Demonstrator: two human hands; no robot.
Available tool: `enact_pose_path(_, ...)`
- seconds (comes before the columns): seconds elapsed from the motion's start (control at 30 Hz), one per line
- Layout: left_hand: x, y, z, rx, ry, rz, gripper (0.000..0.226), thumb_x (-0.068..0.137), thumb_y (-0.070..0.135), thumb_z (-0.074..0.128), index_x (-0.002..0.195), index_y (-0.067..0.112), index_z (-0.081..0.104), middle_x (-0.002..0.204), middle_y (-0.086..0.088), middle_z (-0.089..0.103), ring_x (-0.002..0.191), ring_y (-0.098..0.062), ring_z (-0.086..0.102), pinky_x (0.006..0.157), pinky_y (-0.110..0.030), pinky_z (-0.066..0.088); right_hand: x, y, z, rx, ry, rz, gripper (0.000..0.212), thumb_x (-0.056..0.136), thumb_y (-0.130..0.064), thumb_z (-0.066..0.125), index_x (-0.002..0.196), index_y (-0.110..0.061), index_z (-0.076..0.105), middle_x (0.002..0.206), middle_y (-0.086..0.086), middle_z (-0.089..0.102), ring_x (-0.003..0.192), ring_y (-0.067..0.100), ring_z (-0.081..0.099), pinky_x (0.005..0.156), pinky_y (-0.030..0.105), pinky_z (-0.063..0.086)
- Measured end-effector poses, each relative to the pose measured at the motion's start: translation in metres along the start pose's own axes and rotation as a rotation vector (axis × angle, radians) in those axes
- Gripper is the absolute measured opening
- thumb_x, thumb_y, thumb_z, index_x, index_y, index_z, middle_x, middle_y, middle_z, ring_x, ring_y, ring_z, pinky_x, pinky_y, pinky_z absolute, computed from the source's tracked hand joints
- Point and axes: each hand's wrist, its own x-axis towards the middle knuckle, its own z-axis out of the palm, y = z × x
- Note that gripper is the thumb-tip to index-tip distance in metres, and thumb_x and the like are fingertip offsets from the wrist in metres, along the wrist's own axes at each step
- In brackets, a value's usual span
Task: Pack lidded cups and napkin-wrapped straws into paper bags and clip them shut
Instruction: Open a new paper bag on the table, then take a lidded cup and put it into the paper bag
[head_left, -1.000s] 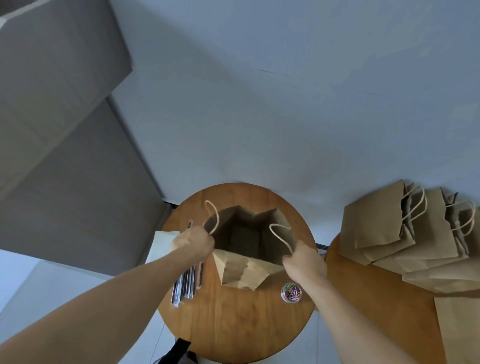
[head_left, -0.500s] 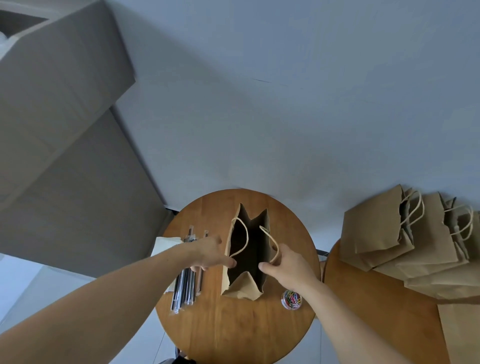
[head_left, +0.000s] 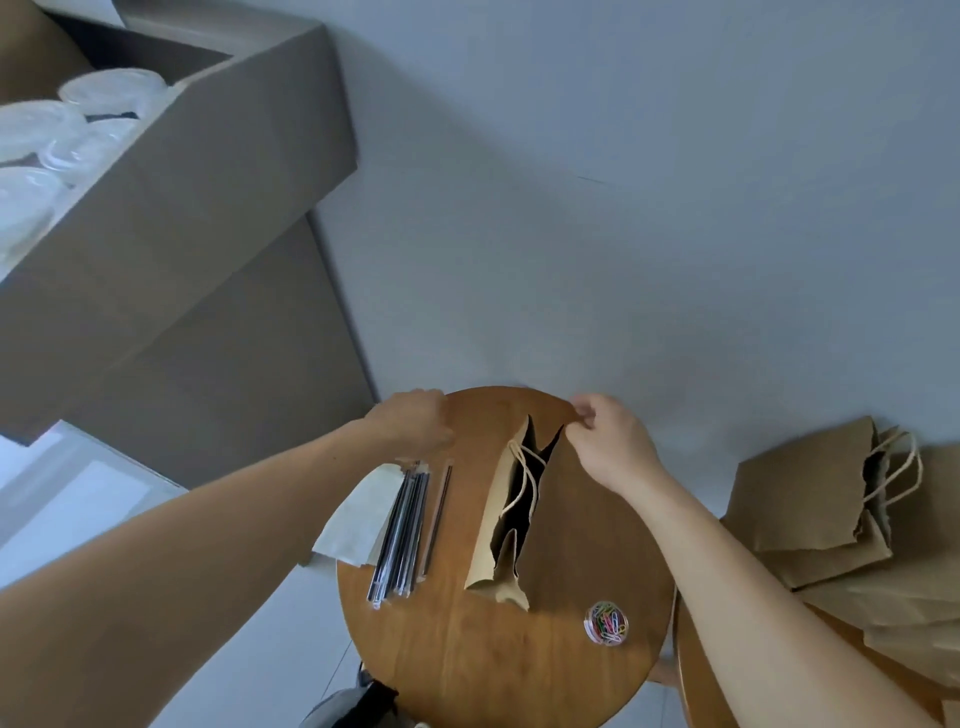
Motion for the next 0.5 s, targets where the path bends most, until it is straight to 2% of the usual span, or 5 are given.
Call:
enact_pose_path(0.07, -0.004, -0.011, -0.01, -0.058, 0.056, -0.036, 0.044, 0.091, 0.036, 0.054, 0.131, 0.019, 0.05, 0.127, -0.006, 0.058, 0.121, -0.028, 0.056, 0.09, -0.036, 0.046, 0.01, -0.032, 0.001, 0.011, 0.024, -0.076, 0.041, 0.094, -0.021, 0.052, 0.135, -0.019, 0.054, 0.136, -0.001, 0.056, 0.124, 0.017, 0.054, 0.096, 0.026, 0.038)
enact_pose_path(0.13, -0.007, -0.026, -0.018, -0.081, 0.085, -0.068, 0.056, 0.093, 0.038, 0.055, 0.144, 0.017, 0.042, 0.143, -0.005, 0.051, 0.127, -0.026, 0.051, 0.101, -0.038, 0.042, 0.017, -0.062, 0.009, 0.019, 0.024, -0.151, 0.039, 0.094, -0.022, 0.053, 0.133, -0.02, 0.056, 0.136, -0.002, 0.057, 0.124, 0.016, 0.054, 0.094, 0.024, 0.037)
enact_pose_path(0.27, -0.008, -0.053, -0.036, -0.107, 0.102, -0.081, 0.056, 0.095, 0.037, 0.055, 0.145, 0.016, 0.04, 0.144, -0.006, 0.05, 0.125, -0.026, 0.052, 0.096, -0.035, 0.042, 0.031, -0.111, 0.032, -0.015, -0.029, -0.247, 0.039, 0.096, -0.027, 0.052, 0.135, -0.02, 0.055, 0.138, -0.002, 0.056, 0.125, 0.016, 0.052, 0.097, 0.026, 0.038)
enact_pose_path(0.43, -0.014, -0.068, -0.084, -0.059, 0.078, -0.016, 0.062, 0.092, 0.038, 0.056, 0.148, 0.018, 0.037, 0.148, -0.006, 0.044, 0.129, -0.026, 0.047, 0.1, -0.035, 0.042, 0.045, -0.147, 0.05, -0.092, -0.097, -0.206, 0.04, 0.096, -0.03, 0.055, 0.135, -0.02, 0.056, 0.14, -0.001, 0.055, 0.125, 0.018, 0.053, 0.101, 0.028, 0.04)
enact_pose_path(0.5, -0.019, -0.066, -0.12, -0.021, 0.136, 0.036, 0.061, 0.093, 0.039, 0.054, 0.148, 0.019, 0.036, 0.148, -0.005, 0.043, 0.13, -0.026, 0.046, 0.098, -0.035, 0.041, 0.059, -0.168, 0.04, -0.112, -0.059, -0.219, 0.039, 0.095, -0.03, 0.057, 0.133, -0.02, 0.057, 0.138, -0.001, 0.056, 0.125, 0.018, 0.053, 0.101, 0.031, 0.041)
